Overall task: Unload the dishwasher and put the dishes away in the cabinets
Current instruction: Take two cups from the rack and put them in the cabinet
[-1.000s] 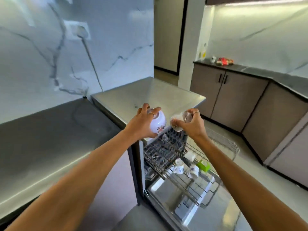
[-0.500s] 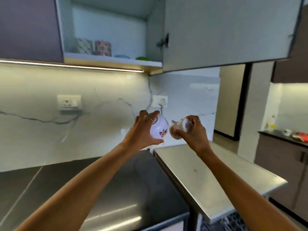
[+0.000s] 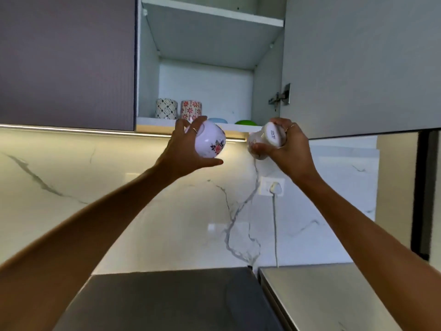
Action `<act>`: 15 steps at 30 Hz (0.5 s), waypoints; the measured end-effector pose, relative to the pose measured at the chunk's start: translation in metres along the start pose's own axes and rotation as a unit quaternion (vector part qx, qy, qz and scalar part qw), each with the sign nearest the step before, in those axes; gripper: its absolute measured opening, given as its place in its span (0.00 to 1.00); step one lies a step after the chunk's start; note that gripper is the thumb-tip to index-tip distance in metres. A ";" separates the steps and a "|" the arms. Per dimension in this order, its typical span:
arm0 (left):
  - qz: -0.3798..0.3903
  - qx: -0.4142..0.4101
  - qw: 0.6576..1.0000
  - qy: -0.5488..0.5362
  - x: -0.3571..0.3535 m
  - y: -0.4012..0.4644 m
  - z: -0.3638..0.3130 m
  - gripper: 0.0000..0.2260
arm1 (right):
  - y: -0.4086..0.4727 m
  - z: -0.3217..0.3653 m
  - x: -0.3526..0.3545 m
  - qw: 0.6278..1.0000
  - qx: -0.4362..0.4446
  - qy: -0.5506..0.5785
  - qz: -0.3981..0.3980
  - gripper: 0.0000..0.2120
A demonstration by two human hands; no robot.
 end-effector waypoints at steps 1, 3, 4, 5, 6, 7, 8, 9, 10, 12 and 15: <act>-0.002 0.005 1.000 0.005 0.004 0.011 0.003 0.52 | 0.012 -0.002 0.000 1.000 0.010 -0.003 -0.004 0.31; -0.010 0.016 1.000 0.020 0.012 0.041 0.009 0.51 | 0.045 -0.012 -0.002 0.999 0.032 -0.008 -0.015 0.32; -0.013 0.019 0.999 0.022 0.017 0.053 0.010 0.51 | 0.054 -0.014 -0.003 0.999 0.041 -0.011 -0.018 0.31; -0.018 0.022 0.999 0.023 0.022 0.066 0.011 0.51 | 0.065 -0.016 -0.005 0.998 0.050 -0.012 -0.021 0.31; -0.023 0.026 0.999 0.021 0.025 0.078 0.011 0.51 | 0.076 -0.019 -0.007 0.998 0.058 -0.011 -0.022 0.32; -0.026 0.030 0.999 0.018 0.025 0.093 0.014 0.50 | 0.089 -0.024 -0.009 0.998 0.065 -0.008 -0.021 0.32; -0.025 0.035 0.999 0.016 0.025 0.105 0.015 0.49 | 0.100 -0.028 -0.012 0.998 0.068 -0.006 -0.015 0.32; -0.021 0.038 0.999 0.017 0.023 0.116 0.017 0.49 | 0.110 -0.033 -0.016 0.997 0.071 -0.005 -0.010 0.33; -0.020 0.038 0.999 0.020 0.020 0.128 0.019 0.48 | 0.124 -0.038 -0.020 0.997 0.077 -0.003 -0.005 0.33; -0.019 0.039 0.999 0.030 0.014 0.147 0.024 0.47 | 0.149 -0.047 -0.028 0.996 0.085 -0.006 0.001 0.33; -0.018 0.053 0.997 0.051 0.003 0.166 0.035 0.47 | 0.182 -0.054 -0.046 0.996 0.088 0.003 0.024 0.32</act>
Point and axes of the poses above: each hand's wrist, its own y-axis towards the middle knuckle, its own x-axis out of the back of the hand, z = x × y, the point moved 4 cm from there along y, towards the middle knuckle, and after that the axes turned 8 degrees about z, right-handed, at the moved point
